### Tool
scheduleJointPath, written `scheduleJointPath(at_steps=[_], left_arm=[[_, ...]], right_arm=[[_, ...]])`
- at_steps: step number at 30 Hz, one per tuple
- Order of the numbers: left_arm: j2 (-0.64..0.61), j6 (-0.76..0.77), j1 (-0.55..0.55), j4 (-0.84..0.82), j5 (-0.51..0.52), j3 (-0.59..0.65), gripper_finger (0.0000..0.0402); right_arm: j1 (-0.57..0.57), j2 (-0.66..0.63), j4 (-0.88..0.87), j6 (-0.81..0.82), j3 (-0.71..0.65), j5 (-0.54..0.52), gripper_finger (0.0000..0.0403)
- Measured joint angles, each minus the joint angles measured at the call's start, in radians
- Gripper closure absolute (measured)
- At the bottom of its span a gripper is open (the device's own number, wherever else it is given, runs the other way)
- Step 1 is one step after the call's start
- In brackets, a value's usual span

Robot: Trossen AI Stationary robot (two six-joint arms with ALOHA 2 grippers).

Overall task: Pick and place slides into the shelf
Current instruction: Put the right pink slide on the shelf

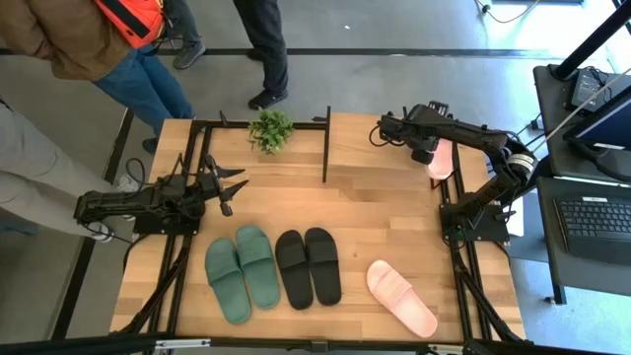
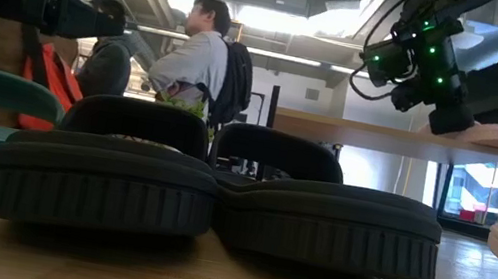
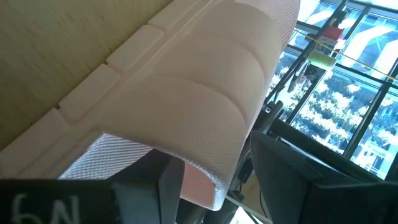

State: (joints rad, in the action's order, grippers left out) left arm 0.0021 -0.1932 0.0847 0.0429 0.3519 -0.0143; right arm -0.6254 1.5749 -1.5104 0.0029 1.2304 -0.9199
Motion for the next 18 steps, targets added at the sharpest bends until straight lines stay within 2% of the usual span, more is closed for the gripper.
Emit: scheduleJointPath(at_steps=[8, 18], left_arm=[[0.000, 0.000, 0.000, 0.000, 0.000, 0.000, 0.0256], [0.000, 0.000, 0.000, 0.000, 0.000, 0.000, 0.0256]], right_arm=[[0.001, 0.000, -0.014, 0.020, 0.000, -0.056, 0.0221], [0.015, -0.004, -0.019, 0.022, 0.000, -0.053, 0.0221]])
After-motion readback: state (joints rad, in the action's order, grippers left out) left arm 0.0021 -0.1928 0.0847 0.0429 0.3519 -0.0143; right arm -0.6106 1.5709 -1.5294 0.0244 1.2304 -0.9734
